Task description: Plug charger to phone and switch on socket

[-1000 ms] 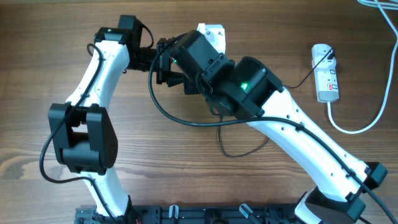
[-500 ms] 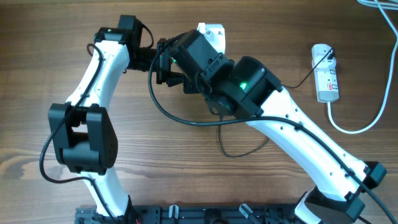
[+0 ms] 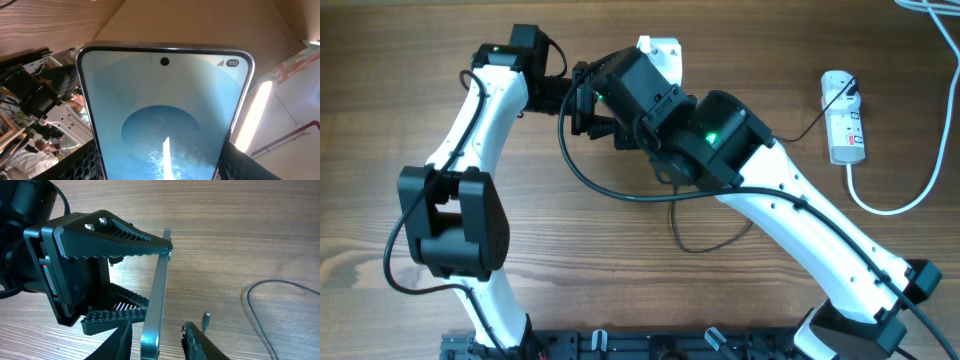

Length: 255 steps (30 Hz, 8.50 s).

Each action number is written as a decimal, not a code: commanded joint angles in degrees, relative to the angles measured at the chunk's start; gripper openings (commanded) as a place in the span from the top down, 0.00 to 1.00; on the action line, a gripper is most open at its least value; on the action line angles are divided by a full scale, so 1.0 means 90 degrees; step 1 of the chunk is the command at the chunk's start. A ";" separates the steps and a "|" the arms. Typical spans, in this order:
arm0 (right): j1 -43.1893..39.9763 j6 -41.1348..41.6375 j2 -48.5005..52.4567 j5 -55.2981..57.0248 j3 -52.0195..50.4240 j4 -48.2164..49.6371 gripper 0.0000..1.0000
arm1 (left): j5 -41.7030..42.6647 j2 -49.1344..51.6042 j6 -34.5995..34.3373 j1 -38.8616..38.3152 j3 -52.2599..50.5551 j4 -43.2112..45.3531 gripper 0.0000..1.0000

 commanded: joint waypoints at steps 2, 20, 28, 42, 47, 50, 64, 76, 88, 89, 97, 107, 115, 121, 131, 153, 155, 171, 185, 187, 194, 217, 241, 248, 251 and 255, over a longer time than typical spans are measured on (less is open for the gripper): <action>0.0015 0.0087 0.0134 -0.0049 0.0136 0.0056 0.65 | 0.0357 -0.0238 -0.0032 0.0017 0.0007 -0.0049 0.36; 0.0012 0.0068 0.0340 -0.0085 0.0136 0.0165 0.69 | 0.0355 -0.0238 0.0012 0.0010 0.0007 -0.0046 0.36; 0.0010 0.0017 0.0340 0.0070 0.0136 0.0170 0.75 | 0.0355 -0.0238 0.0015 0.0010 0.0007 -0.0046 0.36; 0.0010 -0.0051 0.0340 0.0068 0.0136 0.0175 0.95 | 0.0355 -0.0238 0.0012 0.0010 0.0007 -0.0012 0.33; 0.0007 -0.0083 0.0340 0.0073 0.0136 0.0206 0.95 | 0.0352 -0.0238 0.0012 0.0010 0.0007 0.0308 0.19; -0.0002 0.0185 0.0323 0.0333 0.0148 0.0321 0.95 | 0.0306 -0.0238 0.0010 0.0010 0.0007 0.0483 0.00; -0.0143 0.4755 0.0100 0.0850 0.0146 0.0272 0.95 | 0.0019 -0.0238 -0.0483 0.0010 0.0007 0.0719 0.00; -0.0141 0.7791 0.0102 0.0612 0.0146 0.0100 0.95 | 0.0163 -0.0238 -0.1217 0.0005 0.0007 0.0719 0.36; -0.0141 0.8757 0.0102 0.0202 0.0136 0.0121 0.95 | 0.0352 -0.0238 -0.1379 0.0005 0.0007 0.0719 0.57; -0.0141 0.8755 0.0102 0.0155 0.0136 0.0160 0.96 | 0.0355 -0.0238 -0.1377 0.0005 0.0007 0.0719 0.57; -0.0141 0.8757 0.0102 0.0158 0.0136 0.0316 0.95 | 0.0352 -0.0238 -0.1377 0.0005 0.0007 0.0719 0.60; -0.0141 0.8757 0.0102 0.0158 0.0136 0.0318 0.95 | 0.0355 -0.0238 -0.1375 0.0005 0.0007 0.0721 0.75; -0.0141 0.8755 0.0102 -0.0002 0.0136 0.0316 0.96 | 0.0355 -0.0238 -0.1375 0.0005 0.0007 0.0719 0.84; -0.0141 0.8740 0.0102 -0.0226 0.0136 0.0318 0.94 | 0.0355 -0.0238 -0.1375 0.0005 0.0007 0.0719 0.96; -0.0143 0.7713 0.0044 0.0136 0.0138 0.0466 0.32 | 0.0352 -0.0238 -0.1341 0.0007 0.0007 0.0724 0.96; -0.1659 -0.0580 -0.1071 -0.1336 -0.0151 -0.1280 0.00 | -0.4206 -0.0238 0.0993 0.0204 0.0007 0.1324 0.96; -0.1685 -0.0573 -0.0969 -0.1338 -0.0454 -0.1268 0.00 | -0.4928 -0.0238 0.0991 0.0204 0.0007 0.1008 0.96; -0.1685 -0.0571 -0.0729 -0.2244 -0.4284 0.1722 0.00 | -0.6989 -0.0238 0.1270 0.0624 0.0007 0.0491 0.96; -0.1685 -0.0304 0.0090 -0.3245 -0.5156 0.2506 0.13 | -0.7669 -0.0236 0.1277 0.0714 0.0007 0.0398 0.96; -0.1685 -0.0250 0.0216 -0.3242 -0.5149 0.2492 0.13 | -0.7669 -0.0236 0.1277 0.0714 0.0007 0.0398 0.96; -0.1685 -0.0073 0.0928 -0.3206 -0.5132 0.2735 0.16 | -0.7669 -0.0236 0.1277 0.0714 0.0007 0.0389 0.96; -0.1729 -0.0216 0.1656 -0.2710 -0.4109 0.2348 0.10 | -0.7665 -0.0236 0.1277 0.0712 0.0007 0.0374 0.96; -0.1715 0.0257 0.1870 -0.2713 -0.4354 0.2511 0.51 | -0.7667 -0.0236 0.1275 0.0714 0.0007 0.0308 0.96; -0.1715 0.0311 0.1872 -0.2662 -0.4354 0.2509 0.64 | -0.7667 -0.0236 0.1275 0.0714 0.0007 0.0306 0.96; -0.1715 0.0308 0.1875 -0.2637 -0.4354 0.2509 0.67 | -0.7667 -0.0236 0.1275 0.0714 0.0007 0.0306 0.96; -0.1715 0.0359 0.1938 -0.2589 -0.4354 0.2504 0.67 | -0.7667 -0.0236 0.1277 0.0714 0.0007 0.0306 0.96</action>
